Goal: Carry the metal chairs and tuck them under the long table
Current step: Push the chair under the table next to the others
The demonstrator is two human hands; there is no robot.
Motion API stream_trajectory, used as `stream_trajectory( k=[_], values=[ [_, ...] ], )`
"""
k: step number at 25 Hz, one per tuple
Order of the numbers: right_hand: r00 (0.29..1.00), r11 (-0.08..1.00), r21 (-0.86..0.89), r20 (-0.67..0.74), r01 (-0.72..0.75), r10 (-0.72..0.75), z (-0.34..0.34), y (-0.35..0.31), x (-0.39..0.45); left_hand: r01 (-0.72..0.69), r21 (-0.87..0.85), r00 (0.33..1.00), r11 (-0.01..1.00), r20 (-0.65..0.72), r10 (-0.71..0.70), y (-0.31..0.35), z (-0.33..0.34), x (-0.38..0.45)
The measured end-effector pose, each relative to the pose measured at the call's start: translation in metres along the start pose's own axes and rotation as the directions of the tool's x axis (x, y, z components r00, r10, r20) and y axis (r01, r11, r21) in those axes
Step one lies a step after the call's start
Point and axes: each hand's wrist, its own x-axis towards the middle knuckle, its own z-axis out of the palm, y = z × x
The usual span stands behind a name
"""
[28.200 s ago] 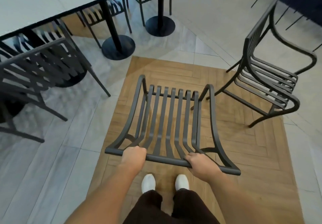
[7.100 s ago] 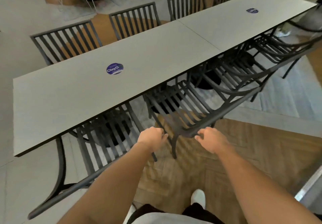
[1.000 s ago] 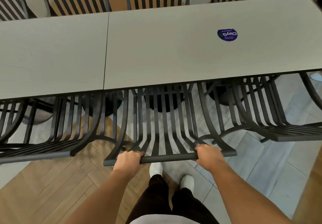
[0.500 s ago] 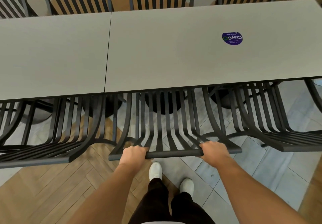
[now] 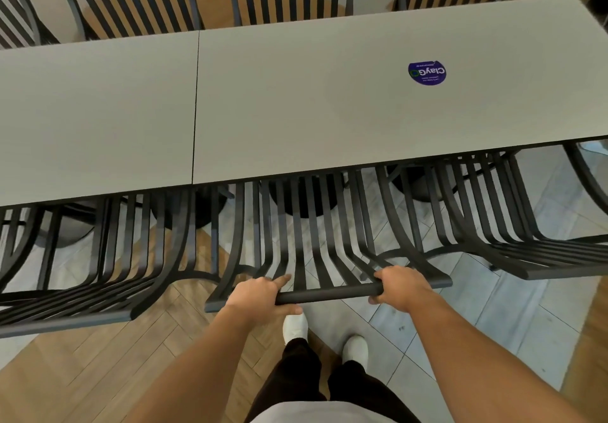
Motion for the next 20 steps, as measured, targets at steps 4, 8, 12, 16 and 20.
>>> stream_trajectory(
  k=[4,8,12,16,20],
  values=[
    [1.000,0.999,-0.031,-0.022,-0.017,0.017,0.001,0.001,0.001,-0.117,-0.004,0.992,0.993,0.056,0.117,0.016,-0.018,0.009],
    [0.998,0.997,-0.058,-0.042,-0.048,0.045,0.000,0.006,0.001,-0.200,0.124,0.974,0.972,0.131,0.183,0.026,-0.029,0.016],
    [0.993,0.993,-0.081,-0.087,-0.084,0.077,0.004,0.000,0.000,-0.213,0.175,0.972,0.961,0.134,0.191,0.026,-0.025,0.016],
    [0.995,0.995,-0.037,-0.036,-0.097,0.096,0.002,-0.001,0.001,-0.206,0.172,0.974,0.963,0.136,0.184,0.023,-0.024,0.016],
    [0.998,0.990,0.122,0.023,-0.066,0.064,-0.010,0.001,-0.010,-0.146,0.039,0.985,0.988,0.099,0.142,0.019,-0.025,0.016]
  ],
)
